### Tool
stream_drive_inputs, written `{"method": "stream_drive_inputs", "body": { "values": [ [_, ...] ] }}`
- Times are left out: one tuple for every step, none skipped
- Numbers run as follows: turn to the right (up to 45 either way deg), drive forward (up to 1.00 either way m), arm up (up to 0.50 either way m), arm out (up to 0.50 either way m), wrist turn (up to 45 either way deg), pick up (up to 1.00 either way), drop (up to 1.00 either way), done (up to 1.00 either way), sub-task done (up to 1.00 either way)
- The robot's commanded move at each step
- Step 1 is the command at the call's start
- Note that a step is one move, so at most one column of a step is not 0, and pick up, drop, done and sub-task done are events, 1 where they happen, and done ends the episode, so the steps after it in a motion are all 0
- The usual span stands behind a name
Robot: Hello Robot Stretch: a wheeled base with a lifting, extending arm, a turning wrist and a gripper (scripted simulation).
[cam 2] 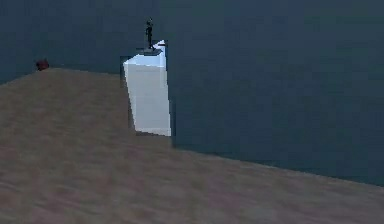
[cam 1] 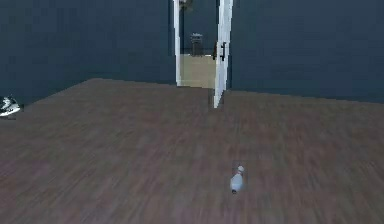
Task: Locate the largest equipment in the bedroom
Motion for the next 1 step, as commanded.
{"method": "stream_drive_inputs", "body": {
  "values": [
    [21.0, 0.0, 0.0, 0.0, 0.0, 0.0, 0.0, 0.0, 0.0]
  ]
}}
